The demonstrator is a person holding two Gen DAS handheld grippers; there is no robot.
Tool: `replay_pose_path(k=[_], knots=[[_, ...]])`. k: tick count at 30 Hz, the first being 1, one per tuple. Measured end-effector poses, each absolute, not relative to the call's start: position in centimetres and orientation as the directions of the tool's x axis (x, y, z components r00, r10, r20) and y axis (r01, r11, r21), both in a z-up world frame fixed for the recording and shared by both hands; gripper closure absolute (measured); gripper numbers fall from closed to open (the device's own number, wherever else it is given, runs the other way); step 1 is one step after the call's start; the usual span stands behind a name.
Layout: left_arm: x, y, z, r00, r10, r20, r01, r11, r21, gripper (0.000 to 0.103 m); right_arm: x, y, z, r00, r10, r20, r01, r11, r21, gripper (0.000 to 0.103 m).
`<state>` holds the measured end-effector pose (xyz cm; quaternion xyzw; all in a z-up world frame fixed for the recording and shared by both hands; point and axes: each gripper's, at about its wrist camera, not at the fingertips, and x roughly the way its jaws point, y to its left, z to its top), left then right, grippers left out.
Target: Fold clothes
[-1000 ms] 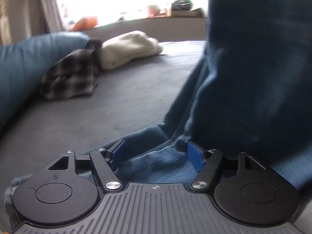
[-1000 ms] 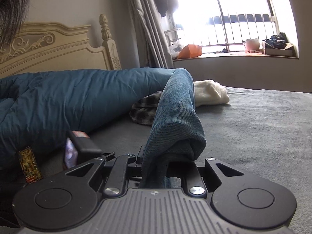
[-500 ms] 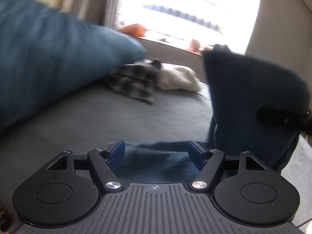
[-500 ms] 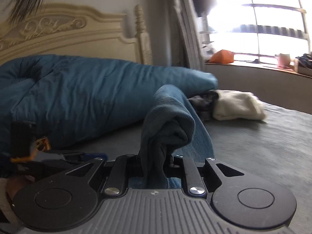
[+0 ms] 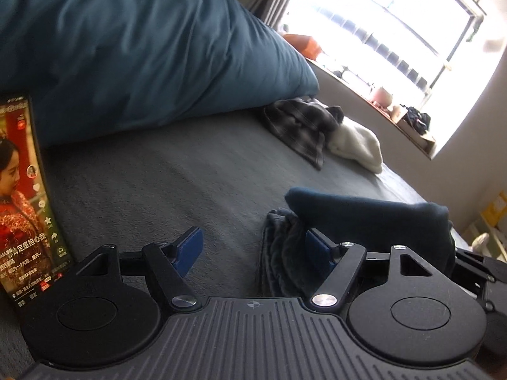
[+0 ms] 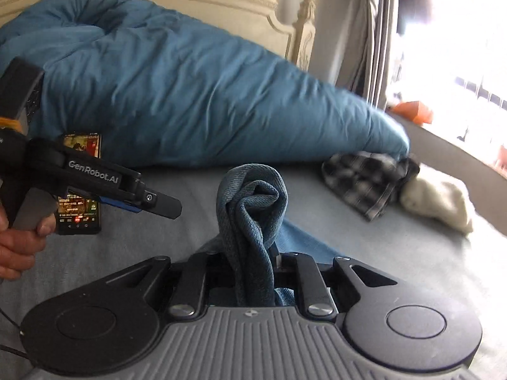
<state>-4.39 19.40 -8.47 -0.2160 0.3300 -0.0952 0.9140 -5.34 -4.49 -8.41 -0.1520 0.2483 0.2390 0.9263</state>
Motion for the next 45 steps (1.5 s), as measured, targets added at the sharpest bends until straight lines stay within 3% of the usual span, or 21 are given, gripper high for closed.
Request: replay_pose_path(k=[2,4,6,8,10,16,23,26,29,32,35,40,45], knots=[[-4.6,19.7,-8.8,0.759,-0.308,-0.574,0.016,0.889,-0.457,0.031,-5.5,-3.9,-8.8,0.763,0.365,-0.534,-0.526,0.830,-0.184,0.085],[-4.6,19.9,-9.0,0.754,-0.304,-0.583,0.003,0.888,-0.460,0.031,-5.7,-3.0,-9.5,0.742,0.365,-0.562,-0.551,0.809,-0.203,0.073],[-4.5,20.0,-9.0,0.752,-0.302,-0.586,-0.004,0.887,-0.462,0.031,-5.9,-2.0,-10.7,0.702,0.366,-0.611,-0.592,0.777,-0.215,0.071],[-4.4,20.2,-8.9,0.756,-0.298,-0.583,-0.004,0.888,-0.460,0.031,-6.6,-2.1,-10.4,0.697,0.403,-0.593,-0.610,0.768,-0.195,0.064],[-4.2,20.3,-8.5,0.764,-0.304,-0.569,0.002,0.883,-0.470,0.031,-7.2,-2.1,-10.0,0.691,0.439,-0.574,-0.628,0.758,-0.176,0.050],[-3.3,18.0,-6.4,0.789,-0.376,-0.486,0.126,0.873,-0.471,0.031,-9.0,-1.5,-9.7,0.636,0.548,-0.542,-0.725,0.666,-0.177,0.046],[-3.4,13.5,-5.0,0.780,-0.468,-0.415,0.320,0.869,-0.379,0.030,-9.4,-9.5,-6.4,0.642,0.577,-0.506,-0.649,0.760,0.044,0.047],[-3.7,11.3,-5.6,0.764,-0.459,-0.453,0.376,0.888,-0.265,0.031,-8.9,-14.8,-5.6,0.696,0.482,-0.532,-0.497,0.858,0.127,0.049],[-3.8,9.5,-7.2,0.752,-0.407,-0.519,0.389,0.909,-0.149,0.031,-8.0,-20.0,-6.4,0.706,0.386,-0.593,-0.280,0.922,0.266,0.058],[-3.6,8.6,-9.0,0.736,-0.326,-0.593,0.375,0.926,-0.043,0.034,-8.0,-24.4,-8.3,0.696,0.377,-0.611,-0.061,0.879,0.473,0.060],[-3.7,8.5,-10.2,0.739,-0.278,-0.613,0.363,0.932,0.015,0.032,-8.5,-26.6,-10.3,0.694,0.396,-0.601,0.072,0.793,0.605,0.070],[-3.2,9.7,-10.8,0.732,-0.286,-0.618,0.326,0.944,-0.051,0.028,-8.5,-25.1,-11.6,0.654,0.455,-0.605,0.024,0.787,0.617,0.085],[-2.5,10.4,-11.4,0.713,-0.295,-0.636,0.287,0.951,-0.118,0.027,-8.7,-21.8,-13.0,0.570,0.436,-0.696,-0.089,0.875,0.476,0.086]])
